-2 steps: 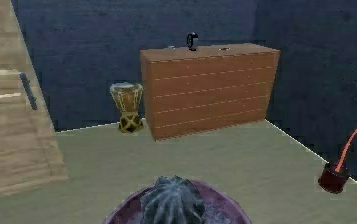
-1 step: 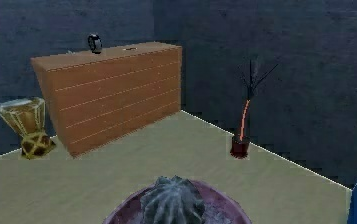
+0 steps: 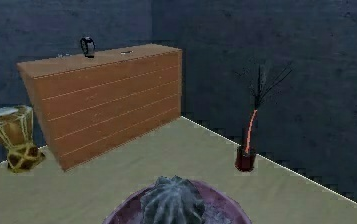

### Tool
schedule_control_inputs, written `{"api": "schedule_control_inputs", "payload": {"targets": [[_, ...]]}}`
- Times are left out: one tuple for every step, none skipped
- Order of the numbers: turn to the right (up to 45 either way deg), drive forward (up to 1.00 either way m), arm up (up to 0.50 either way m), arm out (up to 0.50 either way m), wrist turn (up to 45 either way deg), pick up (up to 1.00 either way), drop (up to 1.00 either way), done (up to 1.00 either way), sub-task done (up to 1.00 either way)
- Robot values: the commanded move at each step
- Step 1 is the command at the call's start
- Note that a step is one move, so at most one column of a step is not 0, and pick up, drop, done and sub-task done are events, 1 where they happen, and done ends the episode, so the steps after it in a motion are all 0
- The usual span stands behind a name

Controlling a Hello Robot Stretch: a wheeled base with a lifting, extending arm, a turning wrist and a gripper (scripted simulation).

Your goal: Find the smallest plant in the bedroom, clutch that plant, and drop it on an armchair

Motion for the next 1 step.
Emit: {"api": "schedule_control_inputs", "payload": {"targets": [[-45.0, 0.0, 0.0, 0.0, 0.0, 0.0, 0.0, 0.0, 0.0]]}}
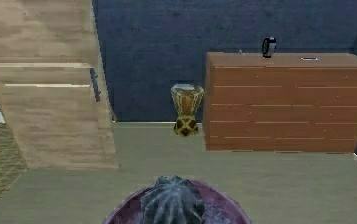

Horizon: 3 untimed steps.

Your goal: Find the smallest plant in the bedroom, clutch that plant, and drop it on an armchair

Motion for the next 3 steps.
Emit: {"api": "schedule_control_inputs", "payload": {"targets": [[-42.0, 0.0, 0.0, 0.0, 0.0, 0.0, 0.0, 0.0, 0.0], [0.0, 0.6, 0.0, 0.0, 0.0, 0.0, 0.0, 0.0, 0.0], [-42.0, 0.0, 0.0, 0.0, 0.0, 0.0, 0.0, 0.0, 0.0]]}}
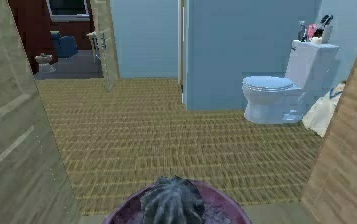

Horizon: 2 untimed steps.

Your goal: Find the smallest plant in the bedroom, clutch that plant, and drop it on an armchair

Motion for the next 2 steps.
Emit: {"api": "schedule_control_inputs", "payload": {"targets": [[0.0, 0.5, 0.0, 0.0, 0.0, 0.0, 0.0, 0.0, 0.0], [-12.0, 0.0, 0.0, 0.0, 0.0, 0.0, 0.0, 0.0, 0.0]]}}
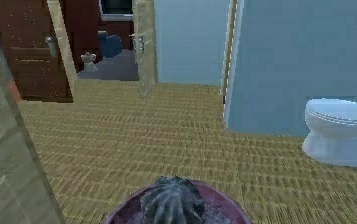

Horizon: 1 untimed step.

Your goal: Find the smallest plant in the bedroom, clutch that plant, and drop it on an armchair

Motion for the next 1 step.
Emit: {"api": "schedule_control_inputs", "payload": {"targets": [[0.0, 1.0, 0.0, 0.0, 0.0, 0.0, 0.0, 0.0, 0.0]]}}
